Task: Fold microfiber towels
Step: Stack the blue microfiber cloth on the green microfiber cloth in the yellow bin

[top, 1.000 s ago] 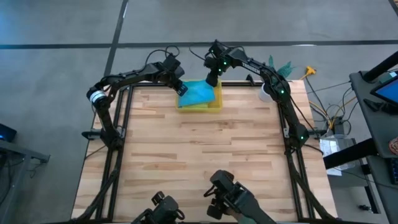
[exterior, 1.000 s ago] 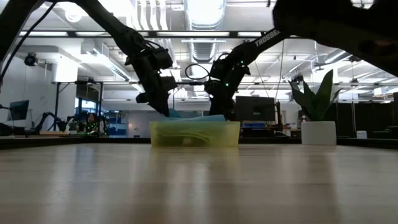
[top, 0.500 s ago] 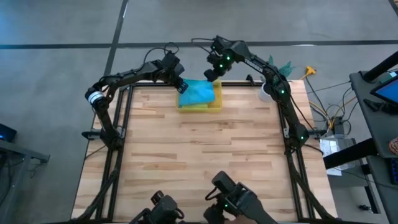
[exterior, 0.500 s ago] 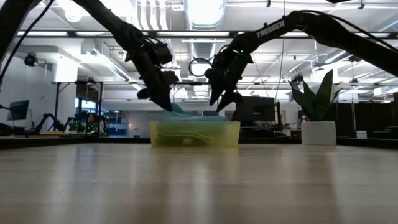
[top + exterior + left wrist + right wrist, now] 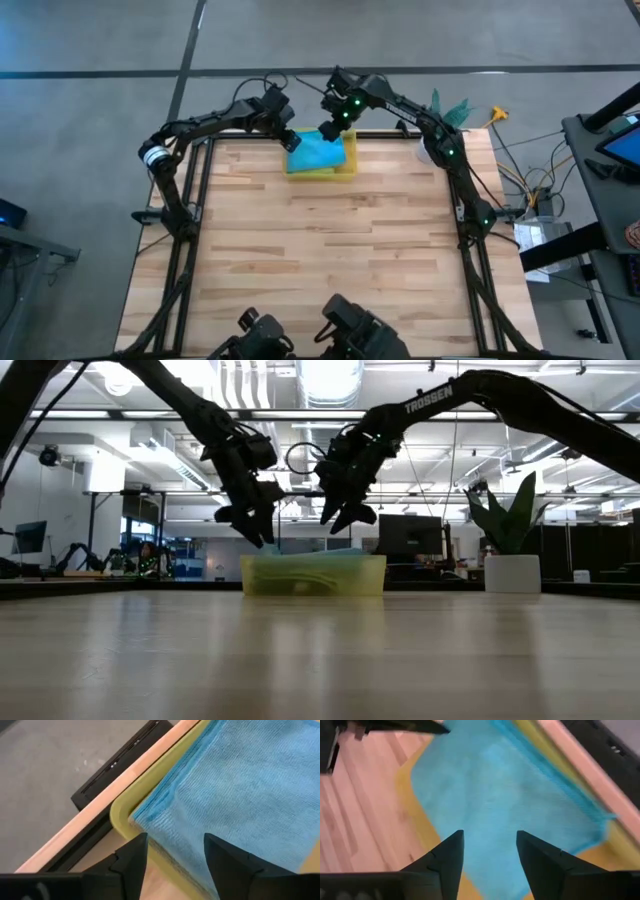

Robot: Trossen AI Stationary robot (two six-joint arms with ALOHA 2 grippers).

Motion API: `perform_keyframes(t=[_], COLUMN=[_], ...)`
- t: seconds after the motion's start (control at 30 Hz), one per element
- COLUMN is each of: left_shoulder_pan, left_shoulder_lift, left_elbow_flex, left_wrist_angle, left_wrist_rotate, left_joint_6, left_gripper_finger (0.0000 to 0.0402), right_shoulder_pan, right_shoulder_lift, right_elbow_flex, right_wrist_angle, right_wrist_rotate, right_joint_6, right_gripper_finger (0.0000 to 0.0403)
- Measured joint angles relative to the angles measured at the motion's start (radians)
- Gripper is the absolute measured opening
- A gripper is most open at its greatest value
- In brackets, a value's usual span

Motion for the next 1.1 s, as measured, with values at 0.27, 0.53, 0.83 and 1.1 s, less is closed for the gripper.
perform_keyframes(t=[0.27, 0.53, 0.83, 1.1], left_shoulder_pan=[-0.035, -0.071, -0.052, -0.064], left_shoulder_lift=[-0.063, -0.009, 0.012, 0.038], left_elbow_flex=[-0.022, -0.138, -0.134, -0.134], left_wrist_angle=[0.054, 0.139, 0.162, 0.142], left_wrist_rotate=[0.272, 0.184, 0.062, 0.101], left_joint_6=[-0.051, -0.051, -0.051, -0.066], left_gripper_finger=[0.0182, 0.0182, 0.0182, 0.0182], right_shoulder_pan=[0.033, 0.019, 0.019, 0.019], right_shoulder_lift=[0.0, 0.038, 0.064, 0.08], right_elbow_flex=[-0.029, -0.108, -0.132, -0.148], right_wrist_angle=[0.003, 0.1, 0.25, 0.17], right_wrist_rotate=[0.144, 0.209, 0.264, 0.262], right_joint_6=[-0.05, -0.048, -0.055, -0.009], right_gripper_finger=[0.015, 0.0149, 0.0148, 0.0148])
